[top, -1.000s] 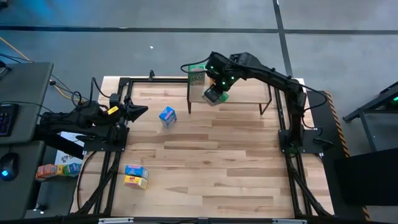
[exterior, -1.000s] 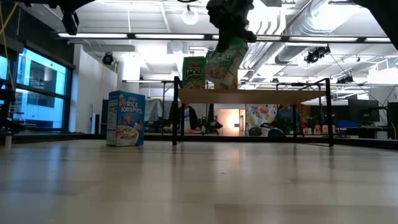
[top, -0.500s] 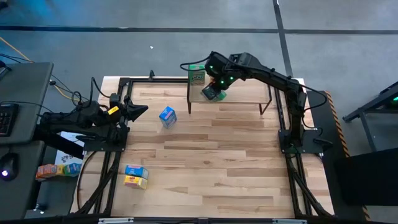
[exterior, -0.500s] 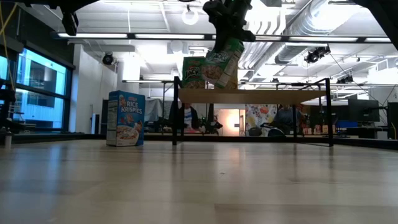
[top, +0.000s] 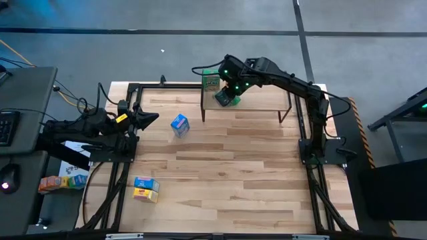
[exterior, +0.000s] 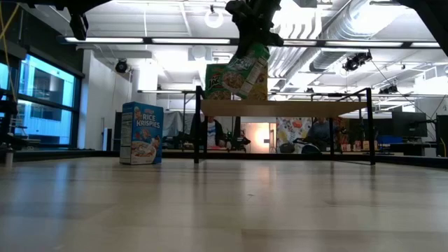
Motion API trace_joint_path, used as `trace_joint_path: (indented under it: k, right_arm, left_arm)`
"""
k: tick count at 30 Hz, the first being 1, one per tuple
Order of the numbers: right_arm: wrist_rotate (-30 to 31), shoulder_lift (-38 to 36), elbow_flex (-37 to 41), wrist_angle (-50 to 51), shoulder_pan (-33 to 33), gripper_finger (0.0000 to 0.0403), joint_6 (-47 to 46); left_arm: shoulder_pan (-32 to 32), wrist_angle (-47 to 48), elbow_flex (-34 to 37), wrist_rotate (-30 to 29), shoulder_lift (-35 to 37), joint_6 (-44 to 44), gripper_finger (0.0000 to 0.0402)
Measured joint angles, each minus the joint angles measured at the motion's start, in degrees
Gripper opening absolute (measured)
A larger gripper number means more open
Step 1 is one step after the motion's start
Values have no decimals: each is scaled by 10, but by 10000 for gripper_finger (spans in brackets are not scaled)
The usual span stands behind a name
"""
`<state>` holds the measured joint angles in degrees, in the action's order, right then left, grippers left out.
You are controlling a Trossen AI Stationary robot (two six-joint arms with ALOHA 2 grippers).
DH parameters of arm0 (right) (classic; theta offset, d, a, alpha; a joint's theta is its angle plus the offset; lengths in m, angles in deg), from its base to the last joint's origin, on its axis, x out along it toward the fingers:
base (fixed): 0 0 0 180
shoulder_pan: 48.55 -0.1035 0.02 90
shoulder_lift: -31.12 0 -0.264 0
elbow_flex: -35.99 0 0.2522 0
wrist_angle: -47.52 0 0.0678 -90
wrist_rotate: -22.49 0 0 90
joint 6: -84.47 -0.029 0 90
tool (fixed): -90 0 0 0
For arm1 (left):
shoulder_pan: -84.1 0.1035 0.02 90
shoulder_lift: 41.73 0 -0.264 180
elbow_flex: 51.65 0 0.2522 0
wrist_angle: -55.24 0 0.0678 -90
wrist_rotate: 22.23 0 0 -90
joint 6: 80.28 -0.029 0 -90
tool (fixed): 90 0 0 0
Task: Stack cereal on shelf
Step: Put the green cereal box on the shelf
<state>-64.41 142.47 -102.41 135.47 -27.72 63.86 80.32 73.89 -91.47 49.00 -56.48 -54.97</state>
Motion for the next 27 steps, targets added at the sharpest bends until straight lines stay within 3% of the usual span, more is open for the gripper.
trace_joint_path:
  k: [13, 27]
  right_arm:
    - [-1, 0, 0, 2, 0, 105, 12]
    - [16, 0, 0, 4, 2, 157, 16]
  left_arm:
    - [0, 0, 0, 0, 0, 0, 0]
    - [0, 6, 0, 0, 0, 0, 0]
